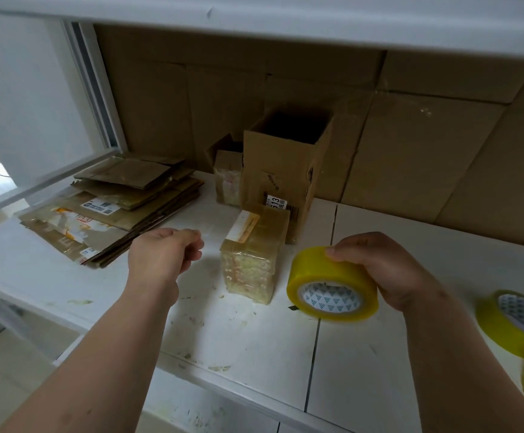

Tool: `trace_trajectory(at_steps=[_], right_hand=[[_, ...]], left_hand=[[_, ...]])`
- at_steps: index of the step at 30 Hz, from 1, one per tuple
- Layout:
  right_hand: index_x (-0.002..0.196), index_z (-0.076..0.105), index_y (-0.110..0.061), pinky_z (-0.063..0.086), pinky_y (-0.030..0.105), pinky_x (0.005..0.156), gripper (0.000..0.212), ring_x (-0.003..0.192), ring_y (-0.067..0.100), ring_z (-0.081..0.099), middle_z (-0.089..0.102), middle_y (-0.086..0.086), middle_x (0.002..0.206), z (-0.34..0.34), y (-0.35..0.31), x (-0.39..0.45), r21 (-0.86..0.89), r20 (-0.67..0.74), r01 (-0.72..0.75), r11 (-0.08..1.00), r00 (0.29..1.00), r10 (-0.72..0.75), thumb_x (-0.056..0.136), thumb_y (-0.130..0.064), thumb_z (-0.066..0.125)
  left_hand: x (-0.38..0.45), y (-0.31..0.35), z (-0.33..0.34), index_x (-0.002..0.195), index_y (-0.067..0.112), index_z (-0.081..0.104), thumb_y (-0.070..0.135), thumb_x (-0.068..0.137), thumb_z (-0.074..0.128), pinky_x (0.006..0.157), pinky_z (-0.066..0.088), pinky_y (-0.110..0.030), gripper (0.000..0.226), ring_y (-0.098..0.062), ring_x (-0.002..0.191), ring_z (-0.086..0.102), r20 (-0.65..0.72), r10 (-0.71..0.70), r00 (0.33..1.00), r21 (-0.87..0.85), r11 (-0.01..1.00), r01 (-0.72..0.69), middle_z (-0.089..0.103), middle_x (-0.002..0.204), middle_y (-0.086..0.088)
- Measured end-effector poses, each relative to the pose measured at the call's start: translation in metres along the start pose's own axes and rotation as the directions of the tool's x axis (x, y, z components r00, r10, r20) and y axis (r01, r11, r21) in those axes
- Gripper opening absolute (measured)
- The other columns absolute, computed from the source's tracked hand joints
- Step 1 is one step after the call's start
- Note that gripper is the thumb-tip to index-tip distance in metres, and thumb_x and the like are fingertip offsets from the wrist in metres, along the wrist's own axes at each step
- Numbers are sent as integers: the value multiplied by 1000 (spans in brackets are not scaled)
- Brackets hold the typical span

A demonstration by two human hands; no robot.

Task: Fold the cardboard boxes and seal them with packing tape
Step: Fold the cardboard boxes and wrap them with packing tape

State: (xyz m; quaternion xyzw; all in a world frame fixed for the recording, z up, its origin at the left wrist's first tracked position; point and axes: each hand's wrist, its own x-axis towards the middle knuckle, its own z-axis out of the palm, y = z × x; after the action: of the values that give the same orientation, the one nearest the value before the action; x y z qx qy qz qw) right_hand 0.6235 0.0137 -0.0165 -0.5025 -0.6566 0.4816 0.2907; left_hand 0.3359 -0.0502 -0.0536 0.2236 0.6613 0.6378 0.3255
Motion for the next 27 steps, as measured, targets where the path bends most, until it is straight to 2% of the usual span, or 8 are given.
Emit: trace_trajectory(at_steps=[4, 7, 12, 15, 18, 20, 22, 27], right_hand=[[77, 72, -12, 53, 44, 78, 14, 82, 35, 69, 70, 10, 77, 0, -1, 4, -24, -3, -40, 999, 999, 40, 79, -25, 75], [74, 72, -13, 52, 40, 75, 13, 78, 32, 68, 70, 8, 75, 2, 0, 8, -70, 7, -66, 995, 998, 66, 80, -25, 75], [77, 73, -16, 49, 31, 69, 13, 83, 27, 68, 70, 7, 84, 9, 3, 10, -197, 9, -117, 973, 993, 121, 80, -29, 74], [87, 76, -10, 48, 31, 69, 23, 84, 25, 67, 70, 11, 89, 13, -1, 14, -283, 8, -126, 951, 991, 134, 81, -32, 71], [87, 71, -3, 42, 32, 67, 35, 80, 26, 63, 63, 12, 84, 21, -7, 19, -427, 11, -134, 894, 988, 154, 82, -38, 65], [68, 61, -10, 37, 31, 62, 37, 68, 21, 55, 52, 5, 72, 28, -11, 21, -511, 10, -134, 849, 987, 161, 76, -46, 61], [60, 51, -18, 33, 28, 57, 34, 60, 18, 49, 46, 0, 66, 37, -15, 23, -590, 1, -125, 798, 988, 156, 68, -51, 53], [70, 57, -22, 40, 28, 63, 42, 69, 15, 57, 56, -4, 71, 56, -17, 31, -765, -20, -70, 641, 996, 85, 77, -63, 50]], left_hand=[[2, -2, 3, 71, 10, 73, 10, 83, 72, 61, 50, -27, 11, -13, 57, 65, -5, -6, 1000, 7, 1000, 6, 74, 71, -5], [1, -9, 4, 69, 8, 72, 9, 81, 72, 61, 50, -28, 12, -15, 59, 64, -12, -23, 1000, 32, 999, 24, 74, 71, -8], [1, -24, 5, 67, 6, 72, 12, 81, 73, 61, 50, -30, 15, -19, 61, 62, -4, -77, 997, 63, 995, 77, 73, 72, -12], [1, -31, 7, 65, 5, 72, 17, 81, 75, 60, 49, -31, 20, -21, 62, 62, 7, -92, 996, 87, 992, 91, 73, 72, -13], [1, -35, 8, 67, 2, 71, 22, 81, 76, 55, 44, -30, 25, -22, 59, 59, 33, -94, 995, 132, 987, 89, 71, 69, -15], [0, -35, 9, 68, 1, 71, 21, 81, 74, 53, 44, -29, 24, -22, 58, 58, 69, -110, 992, 176, 980, 96, 71, 69, -15], [0, -34, 10, 70, 2, 72, 21, 82, 72, 54, 45, -29, 23, -20, 59, 61, 101, -117, 988, 230, 969, 92, 73, 73, -14], [4, -30, 15, 83, 4, 71, 32, 84, 73, 63, 49, -33, 27, -23, 70, 59, 113, -41, 993, 346, 938, -1, 68, 80, -14]])
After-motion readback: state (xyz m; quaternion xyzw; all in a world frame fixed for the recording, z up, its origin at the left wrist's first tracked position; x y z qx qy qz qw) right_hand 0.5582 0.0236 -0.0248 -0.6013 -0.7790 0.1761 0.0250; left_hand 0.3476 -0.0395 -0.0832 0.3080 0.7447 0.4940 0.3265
